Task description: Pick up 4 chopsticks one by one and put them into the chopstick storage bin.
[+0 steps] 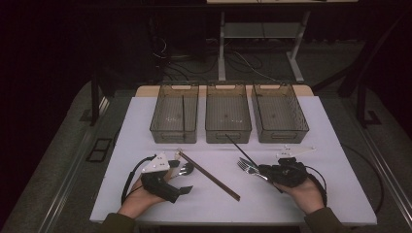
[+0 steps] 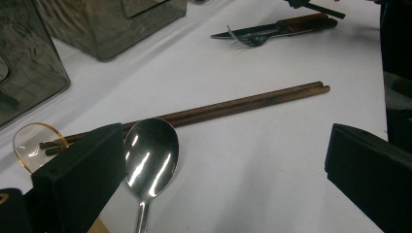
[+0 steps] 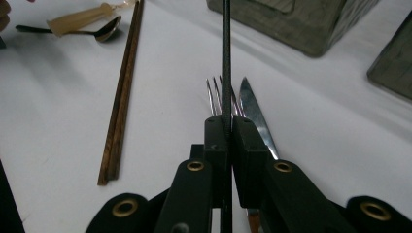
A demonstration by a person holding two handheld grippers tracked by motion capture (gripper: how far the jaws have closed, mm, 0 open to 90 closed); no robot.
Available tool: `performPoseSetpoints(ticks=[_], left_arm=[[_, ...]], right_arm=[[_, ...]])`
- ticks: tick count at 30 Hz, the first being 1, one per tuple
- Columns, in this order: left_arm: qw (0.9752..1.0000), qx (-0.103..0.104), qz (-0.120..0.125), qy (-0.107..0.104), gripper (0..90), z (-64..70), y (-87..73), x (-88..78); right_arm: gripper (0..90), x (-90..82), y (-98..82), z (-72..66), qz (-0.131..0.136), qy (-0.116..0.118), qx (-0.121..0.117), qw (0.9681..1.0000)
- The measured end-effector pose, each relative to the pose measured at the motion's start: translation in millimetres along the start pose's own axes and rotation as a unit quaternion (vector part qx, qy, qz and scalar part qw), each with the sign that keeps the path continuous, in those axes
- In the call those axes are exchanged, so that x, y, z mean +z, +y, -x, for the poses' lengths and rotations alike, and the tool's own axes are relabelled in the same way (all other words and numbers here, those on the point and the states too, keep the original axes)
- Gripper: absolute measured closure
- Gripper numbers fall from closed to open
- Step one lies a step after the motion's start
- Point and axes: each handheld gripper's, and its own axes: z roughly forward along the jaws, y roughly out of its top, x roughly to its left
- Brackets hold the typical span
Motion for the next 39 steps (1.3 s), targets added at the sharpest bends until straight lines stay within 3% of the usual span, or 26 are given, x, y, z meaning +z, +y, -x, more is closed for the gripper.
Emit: performPoseSetpoints(ticks=[14,22,39], left_arm=[[1.0,0.0,-0.002,-0.001,0.4,-0.3,-0.4,1.0],[1.0,-0.003,0.0,0.0,0.4,-0.5,-0.9,1.4],[1.0,-0.003,0.003,-0.001,0.4,-1.8,-0.9,1.0]], right_arm=[[85.0,-4.5,12.9,5.1,0.04,0.019,0.009,0.999],[85.0,2.7,32.6,7.1,0.067,0.025,0.01,0.9974],[85.0,49.4,80.9,-6.6,0.074,0.04,0.0,0.9965]])
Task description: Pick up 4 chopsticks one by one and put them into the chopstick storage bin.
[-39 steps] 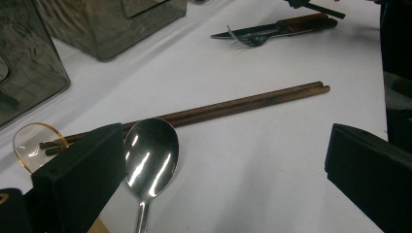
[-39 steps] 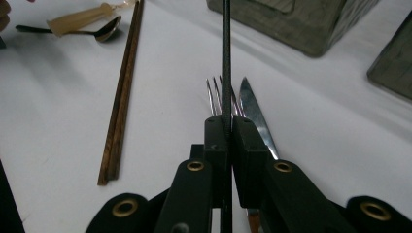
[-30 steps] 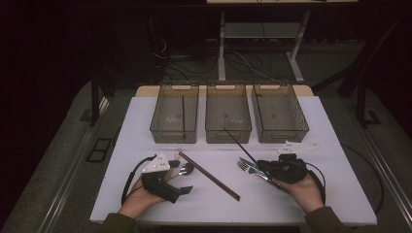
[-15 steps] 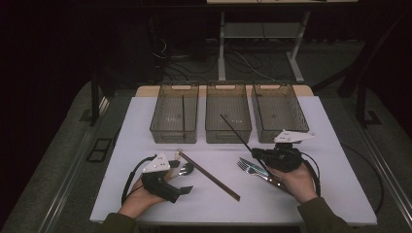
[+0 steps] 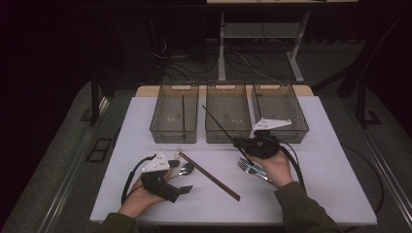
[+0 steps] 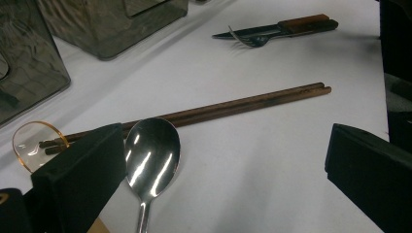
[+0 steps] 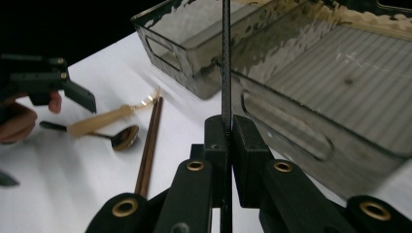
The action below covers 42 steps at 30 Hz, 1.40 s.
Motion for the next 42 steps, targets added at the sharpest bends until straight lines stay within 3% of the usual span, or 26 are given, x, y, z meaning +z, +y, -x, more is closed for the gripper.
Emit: performPoseSetpoints(ticks=[23,37,42], left_arm=[[1.0,-0.004,0.006,-0.002,0.6,-1.0,0.6,-1.9],[1.0,0.006,0.004,-0.001,0.6,0.3,0.7,-1.2],[1.0,0.003,0.005,-0.006,0.6,0.6,0.9,-0.3]], right_arm=[[85.0,65.7,69.5,-14.7,0.017,-0.016,0.015,0.9996],[85.0,113.1,111.4,-19.5,0.019,-0.041,0.023,0.9987],[85.0,131.3,123.1,-20.3,0.022,-0.051,0.038,0.9977]])
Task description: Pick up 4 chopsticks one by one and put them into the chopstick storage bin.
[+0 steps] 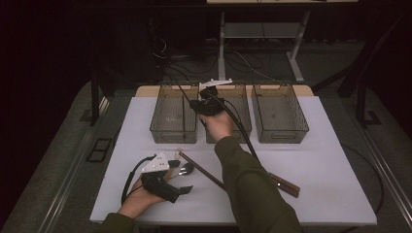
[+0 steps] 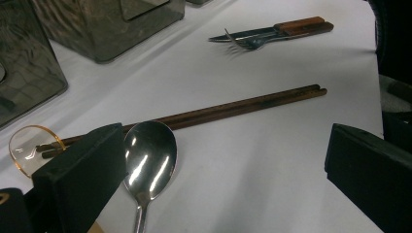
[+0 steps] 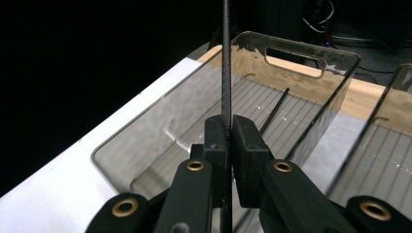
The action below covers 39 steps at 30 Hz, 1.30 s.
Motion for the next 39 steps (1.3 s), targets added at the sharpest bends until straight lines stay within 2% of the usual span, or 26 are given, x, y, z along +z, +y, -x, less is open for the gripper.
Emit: performPoseSetpoints(ticks=[2,10,12,16,20,23,25,28,36,39], left_arm=[[1.0,0.005,0.0,-0.001,0.6,-0.3,0.2,-0.7],[1.0,0.001,0.002,-0.005,0.6,1.0,1.1,-1.0],[1.0,0.003,0.002,-0.004,0.6,1.0,1.4,-1.2],[1.0,0.005,0.003,-0.004,0.6,0.1,1.4,-1.5],[1.0,0.002,0.004,-0.005,0.6,0.3,1.5,-1.0],[1.0,0.004,0.004,-0.006,0.6,0.3,1.6,-1.0],[1.0,0.006,0.003,-0.005,0.6,0.1,1.6,-0.9],[1.0,0.005,0.003,-0.006,0.6,0.3,1.6,-0.6],[1.0,0.006,-0.001,-0.006,0.6,0.1,1.5,-0.3],[0.9999,0.008,-0.003,-0.006,0.6,0.1,1.7,-0.1]], right_arm=[[85.0,7.4,2.6,-2.4,-0.003,-0.002,0.004,1.0],[85.0,35.1,2.9,-19.7,-0.022,-0.009,0.0,0.9997],[85.0,41.7,0.4,-21.5,-0.028,-0.015,-0.008,0.9995],[84.9,51.0,-6.2,-22.1,-0.041,-0.021,-0.002,0.9989],[83.7,57.0,-11.7,-23.4,-0.058,-0.036,-0.011,0.9976],[64.6,55.7,-11.0,-23.7,-0.051,-0.044,-0.008,0.9977],[58.3,52.8,-9.0,-22.9,-0.047,-0.044,-0.008,0.9979],[52.9,47.5,-5.6,-20.3,-0.045,-0.035,-0.007,0.9983],[46.6,29.5,-3.6,-14.5,-0.045,-0.022,-0.012,0.9987],[44.1,22.4,-5.5,-12.3,-0.052,-0.007,-0.017,0.9985]])
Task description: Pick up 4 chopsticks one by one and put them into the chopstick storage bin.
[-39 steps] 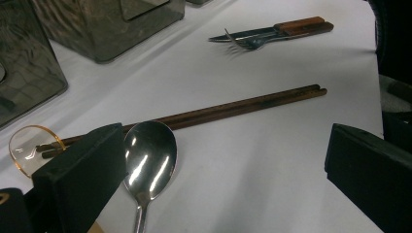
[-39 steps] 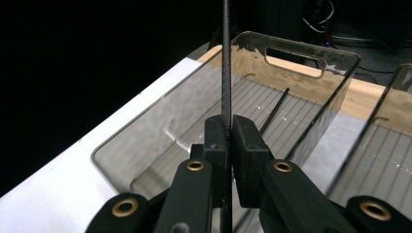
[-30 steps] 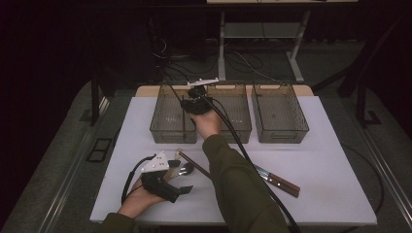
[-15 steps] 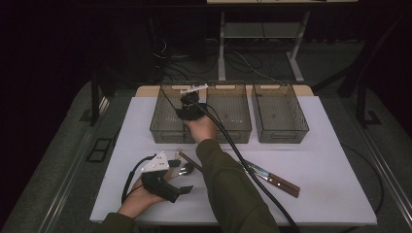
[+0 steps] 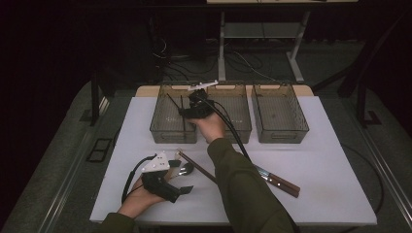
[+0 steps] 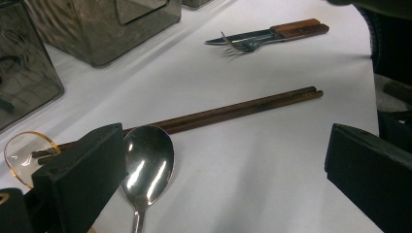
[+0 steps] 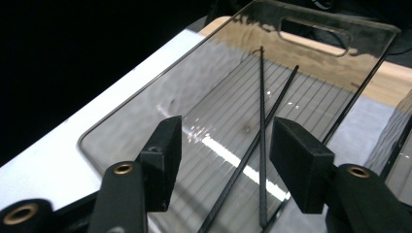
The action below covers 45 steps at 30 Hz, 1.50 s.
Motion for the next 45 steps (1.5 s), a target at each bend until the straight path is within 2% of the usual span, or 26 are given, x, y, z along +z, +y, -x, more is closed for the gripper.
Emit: performPoseSetpoints(ticks=[6,10,13,17,28,33,45], left_arm=[[1.0,-0.003,0.004,0.0,0.6,-1.3,0.4,-0.1],[0.9999,-0.006,0.008,-0.001,0.6,-0.5,0.1,1.0],[1.0,-0.001,0.0,0.0,0.6,-1.3,0.1,0.8],[1.0,-0.005,0.005,0.0,0.5,-0.9,-0.3,1.3],[1.0,-0.007,0.001,-0.001,0.5,-1.7,-0.4,1.0],[0.9999,-0.01,-0.001,0.0,0.5,-1.6,-0.5,0.9],[0.9999,-0.01,-0.006,0.006,0.5,-3.0,-1.3,1.1]], right_arm=[[40.5,-19.6,-7.9,5.2,-0.004,0.021,-0.018,0.9996],[39.9,-35.1,-13.1,10.9,0.003,0.04,-0.025,0.9989],[39.6,-46.7,-17.0,14.5,0.01,0.05,-0.027,0.9983],[38.7,-61.0,-23.1,17.6,0.012,0.062,-0.04,0.9972],[36.8,-99.4,-46.5,29.3,0.014,0.081,-0.079,0.9935],[36.1,-119.0,-59.7,37.8,0.019,0.087,-0.086,0.9923],[35.0,-158.1,-96.7,58.0,0.029,0.08,-0.082,0.993]])
